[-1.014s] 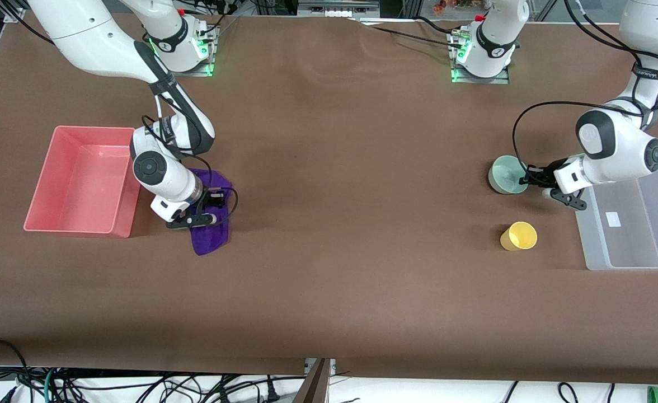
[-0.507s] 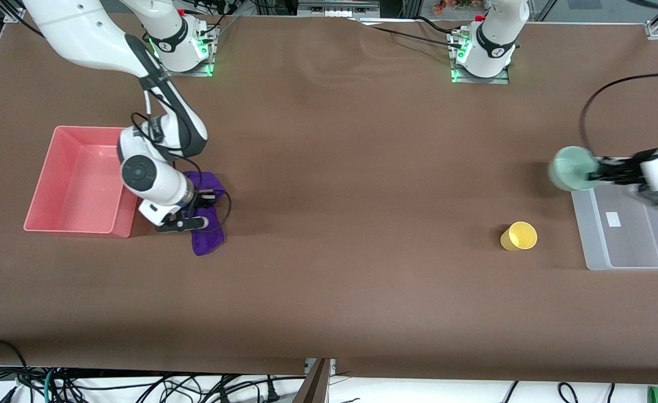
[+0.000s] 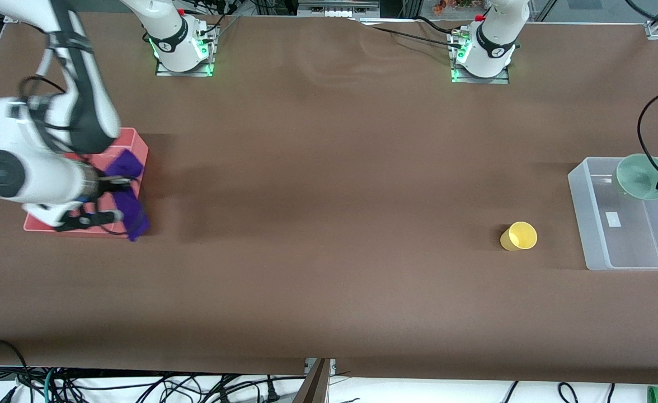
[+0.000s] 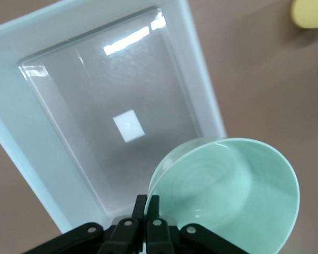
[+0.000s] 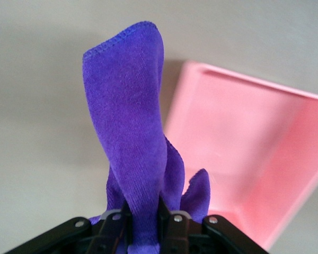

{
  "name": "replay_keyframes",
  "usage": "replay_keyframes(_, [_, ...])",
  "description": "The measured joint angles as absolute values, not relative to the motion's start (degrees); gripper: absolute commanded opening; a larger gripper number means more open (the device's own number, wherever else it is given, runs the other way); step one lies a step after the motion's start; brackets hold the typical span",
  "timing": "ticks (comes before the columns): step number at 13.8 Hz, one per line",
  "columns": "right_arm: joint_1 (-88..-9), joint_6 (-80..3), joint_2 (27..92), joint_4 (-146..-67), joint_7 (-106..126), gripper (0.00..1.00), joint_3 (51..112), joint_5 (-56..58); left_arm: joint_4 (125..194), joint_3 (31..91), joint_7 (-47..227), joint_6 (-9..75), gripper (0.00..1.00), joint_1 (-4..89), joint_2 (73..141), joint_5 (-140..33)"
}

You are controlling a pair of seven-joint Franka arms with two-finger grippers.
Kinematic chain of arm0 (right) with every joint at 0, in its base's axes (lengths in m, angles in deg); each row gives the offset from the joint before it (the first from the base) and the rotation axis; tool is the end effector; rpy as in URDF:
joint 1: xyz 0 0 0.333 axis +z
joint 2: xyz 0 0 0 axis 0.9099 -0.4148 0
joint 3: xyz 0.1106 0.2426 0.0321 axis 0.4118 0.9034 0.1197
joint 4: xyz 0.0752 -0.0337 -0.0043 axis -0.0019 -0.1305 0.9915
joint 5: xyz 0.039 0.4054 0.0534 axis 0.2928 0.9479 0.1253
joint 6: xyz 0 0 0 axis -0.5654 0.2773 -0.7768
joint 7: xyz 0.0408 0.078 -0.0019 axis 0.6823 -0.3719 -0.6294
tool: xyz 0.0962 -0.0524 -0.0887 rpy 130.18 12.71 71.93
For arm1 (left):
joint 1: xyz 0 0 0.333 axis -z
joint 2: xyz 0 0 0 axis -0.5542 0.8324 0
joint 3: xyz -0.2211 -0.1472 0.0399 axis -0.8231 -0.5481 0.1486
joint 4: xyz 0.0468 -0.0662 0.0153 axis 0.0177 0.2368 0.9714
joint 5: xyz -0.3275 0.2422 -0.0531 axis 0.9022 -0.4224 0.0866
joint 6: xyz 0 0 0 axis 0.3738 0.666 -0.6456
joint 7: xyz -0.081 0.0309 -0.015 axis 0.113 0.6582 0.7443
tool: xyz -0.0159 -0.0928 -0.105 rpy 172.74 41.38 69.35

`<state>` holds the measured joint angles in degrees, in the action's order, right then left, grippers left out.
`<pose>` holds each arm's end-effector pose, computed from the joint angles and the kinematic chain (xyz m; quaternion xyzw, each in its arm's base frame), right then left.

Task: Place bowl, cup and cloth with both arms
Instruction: 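Lift the cloth into the pink bin while the left gripper carries the bowl, then release the cloth in the pink bin while the left gripper releases the bowl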

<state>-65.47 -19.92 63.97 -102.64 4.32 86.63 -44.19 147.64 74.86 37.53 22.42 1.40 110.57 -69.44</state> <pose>0.6071 -0.0211 0.3076 0.9798 0.1061 -0.1615 0.0517 0.5753 0.3245 0.2672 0.9798 -0.1738 -0.0962 0.0244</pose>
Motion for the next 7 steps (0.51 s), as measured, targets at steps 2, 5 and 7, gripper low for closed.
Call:
replay_keyframes(2, [-65.6, -17.8, 64.7, -102.9, -0.5, 0.00, 82.0, -44.2, 146.0, 74.9, 36.3, 29.0, 0.00, -0.1, 115.7, -69.4])
replay_keyframes(5, [-65.8, -17.3, 65.2, -106.2, -4.0, 0.00, 76.8, -44.2, 145.3, 74.8, 33.9, 33.6, 0.02, -2.0, 120.3, -69.4])
replay_keyframes(7, [-65.8, -19.3, 65.7, -110.3, -4.1, 0.00, 74.8, -44.2, 145.3, 74.5, 33.6, 33.8, 0.68, -2.2, 122.2, -68.6])
